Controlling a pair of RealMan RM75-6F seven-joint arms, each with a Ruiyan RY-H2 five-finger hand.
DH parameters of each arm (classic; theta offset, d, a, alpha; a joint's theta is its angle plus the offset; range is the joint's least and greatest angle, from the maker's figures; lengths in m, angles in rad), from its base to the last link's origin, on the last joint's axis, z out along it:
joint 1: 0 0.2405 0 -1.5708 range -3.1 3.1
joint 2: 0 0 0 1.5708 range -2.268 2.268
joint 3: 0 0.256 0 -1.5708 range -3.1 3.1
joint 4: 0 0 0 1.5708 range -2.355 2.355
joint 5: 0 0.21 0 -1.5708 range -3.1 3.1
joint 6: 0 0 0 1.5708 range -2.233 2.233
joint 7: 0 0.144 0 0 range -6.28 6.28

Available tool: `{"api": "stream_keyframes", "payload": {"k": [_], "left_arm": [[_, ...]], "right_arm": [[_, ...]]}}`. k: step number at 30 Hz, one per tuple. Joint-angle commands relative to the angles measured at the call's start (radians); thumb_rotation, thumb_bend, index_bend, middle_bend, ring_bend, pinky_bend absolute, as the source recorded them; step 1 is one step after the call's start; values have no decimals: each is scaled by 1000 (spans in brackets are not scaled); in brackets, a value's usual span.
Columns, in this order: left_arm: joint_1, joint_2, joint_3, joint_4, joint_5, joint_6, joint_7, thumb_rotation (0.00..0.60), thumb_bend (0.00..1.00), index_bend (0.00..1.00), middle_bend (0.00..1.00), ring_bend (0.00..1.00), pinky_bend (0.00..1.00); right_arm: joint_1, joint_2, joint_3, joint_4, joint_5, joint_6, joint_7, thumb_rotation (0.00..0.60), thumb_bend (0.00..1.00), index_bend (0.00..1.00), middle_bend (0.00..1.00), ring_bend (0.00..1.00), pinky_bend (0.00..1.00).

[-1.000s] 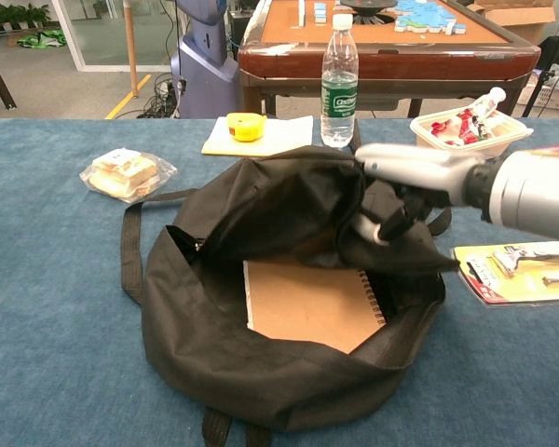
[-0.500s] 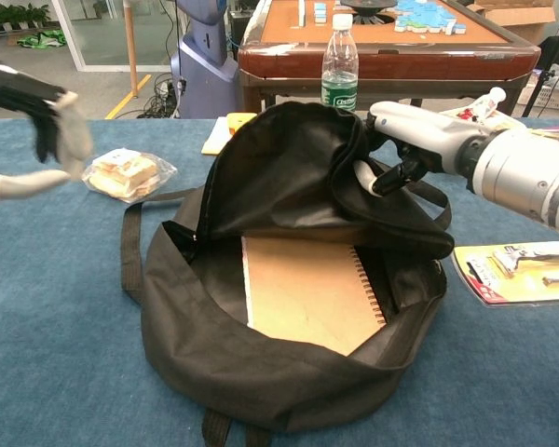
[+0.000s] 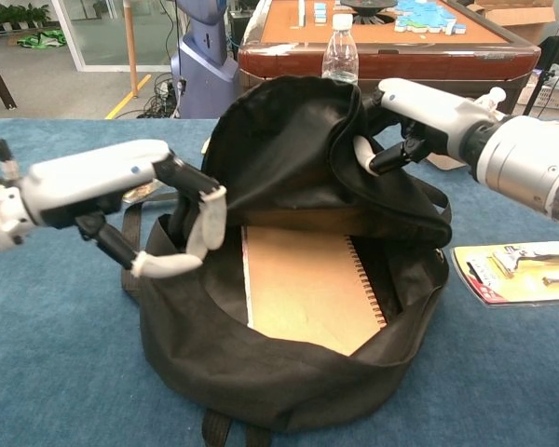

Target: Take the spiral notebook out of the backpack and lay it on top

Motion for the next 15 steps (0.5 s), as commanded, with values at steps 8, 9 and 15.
{"api": "stream_keyframes", "payload": {"k": [8,9,15], "left_arm": [[-60,-162,44,237,-7,-4,26,600,290,512,580,522,542],[-60,-171,50,254,-7,-1,37,600,290,500,569,517,535],[-62,-224,84,340,6,25,128,600,289,432,478,443,506]], "right_arm": [[-33,4,-28,-42,-46,33,39,600,749,646,475,287,178],[-37,6,-31,-49,-52,39,39,600,749,646,475,287,178],[-57,13,-55,-87,-94,68,34,600,753,646,473,287,178]]}}
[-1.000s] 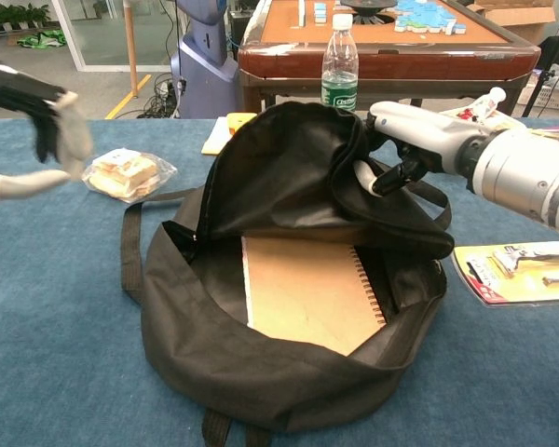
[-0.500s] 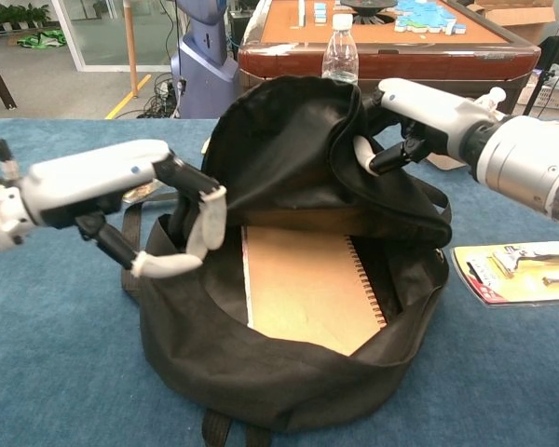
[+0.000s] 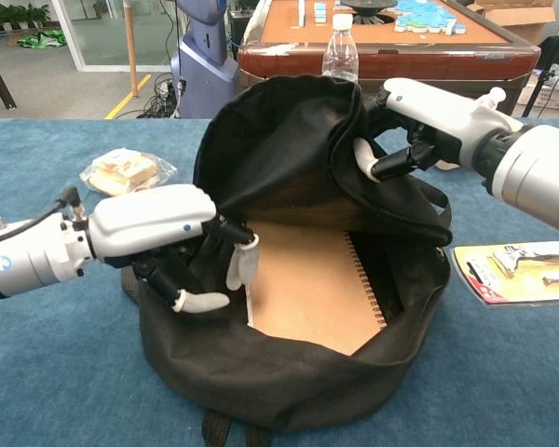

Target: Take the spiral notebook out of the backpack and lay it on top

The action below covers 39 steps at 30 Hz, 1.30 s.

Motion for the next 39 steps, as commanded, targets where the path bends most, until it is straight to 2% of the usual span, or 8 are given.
{"api": "stream_keyframes", "payload": {"k": [1,7,12,18,29,39], "left_arm": [[-5,-34,28,45,8,12,50,600,289,416,456,425,493],[1,-57,53,57,-3,6,145,600,289,322,346,346,421],[16,-71,50,34,-25,17,225,600,283,258,298,309,398],[28,-114,48,68,-46,33,277,600,251,158,206,241,351],[14,-177,60,149,-63,27,292,600,214,118,165,194,309],[-14,-233,54,261,-87,28,232,600,211,117,164,192,308]], "right_arm": [[-10,4,-12,-15,-14,9,0,600,753,646,472,287,178],[-28,10,-34,-34,-39,25,-6,600,753,646,469,287,178],[-42,11,-53,-41,-62,36,-13,600,754,646,469,287,178],[-54,6,-64,-41,-69,40,-15,600,753,646,468,287,178],[-64,-9,-65,-34,-68,36,-21,600,753,646,466,288,178],[-59,-29,-56,-22,-55,22,-30,600,755,646,463,287,178]]}}
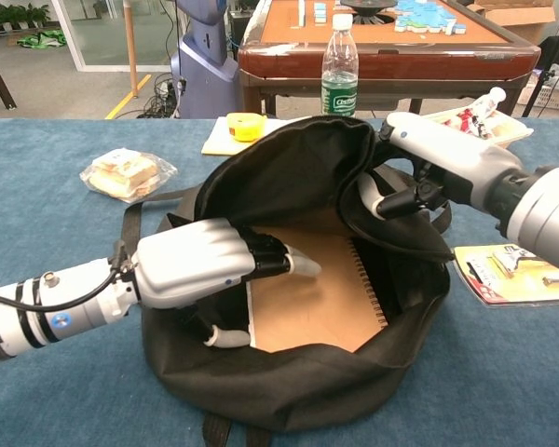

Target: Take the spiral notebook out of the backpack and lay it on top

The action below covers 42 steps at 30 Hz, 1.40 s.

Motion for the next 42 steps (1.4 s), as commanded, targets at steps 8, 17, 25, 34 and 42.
{"api": "stream_keyframes", "payload": {"k": [8,17,25,34,42], "left_arm": [[-27,-37,3,97,-22,-5,-45,600,211,116,163,189,308],[-43,-50,15,130,-39,-25,-76,600,188,101,133,157,292],[-66,-82,14,162,-51,-38,-91,600,184,99,125,145,274],[-81,-123,13,211,-76,-76,-137,600,175,101,125,141,256],[-87,-139,14,238,-94,-100,-157,600,195,121,125,141,256]], "right_arm": [[2,-7,7,0,4,-9,0,600,759,646,462,287,178],[0,-10,8,-3,4,-12,0,600,767,646,462,287,178],[-3,-7,13,-8,9,-13,3,600,772,646,462,287,178],[-3,-10,17,-4,13,-16,10,600,783,646,462,287,178],[-6,-9,22,-1,15,-12,13,600,794,646,462,287,178]]}}
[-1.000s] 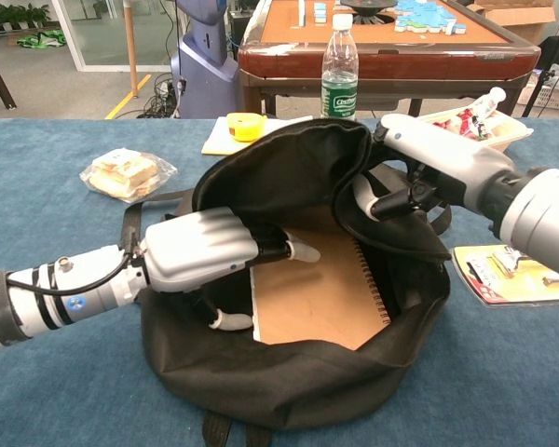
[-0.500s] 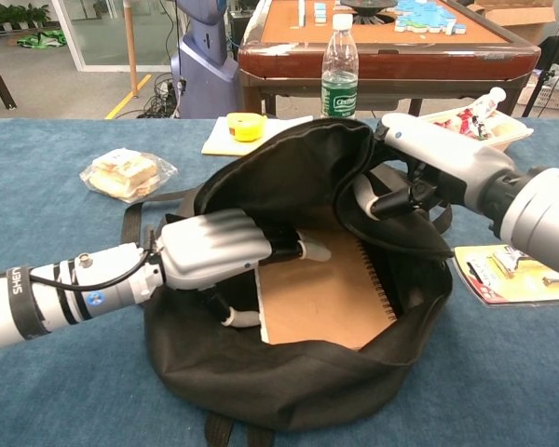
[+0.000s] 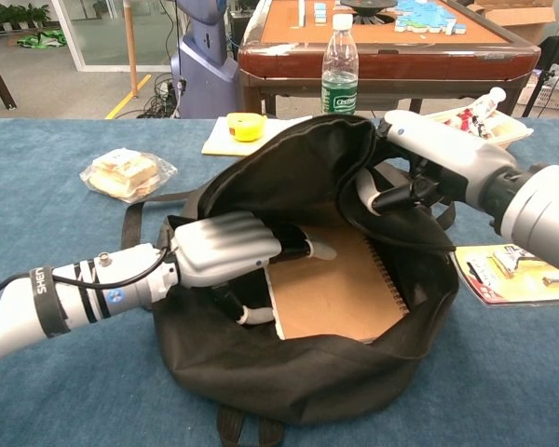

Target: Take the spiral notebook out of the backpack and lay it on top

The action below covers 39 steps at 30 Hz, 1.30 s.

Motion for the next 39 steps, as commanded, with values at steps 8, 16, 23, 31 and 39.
{"api": "stream_keyframes", "payload": {"k": [8,16,23,31,39], "left_arm": [[-1,-6,-4,9,-21,0,-28,600,354,142,125,141,256],[-1,-2,-6,1,-32,9,-46,600,527,247,125,141,256],[6,7,1,-16,-31,32,-76,600,614,416,177,153,256],[21,32,8,-56,-18,127,-158,600,656,604,518,383,280],[43,59,-18,-115,-23,252,-206,600,656,612,599,455,342]], "right_arm": [[2,-2,6,7,7,-4,-1,600,796,646,462,287,178],[5,1,18,5,11,-1,-3,600,796,646,462,287,178],[6,5,28,3,27,-3,0,600,796,646,462,287,178],[12,27,52,15,53,-8,0,600,796,646,462,287,178],[17,38,66,46,91,-22,4,600,796,646,461,287,178]]}}
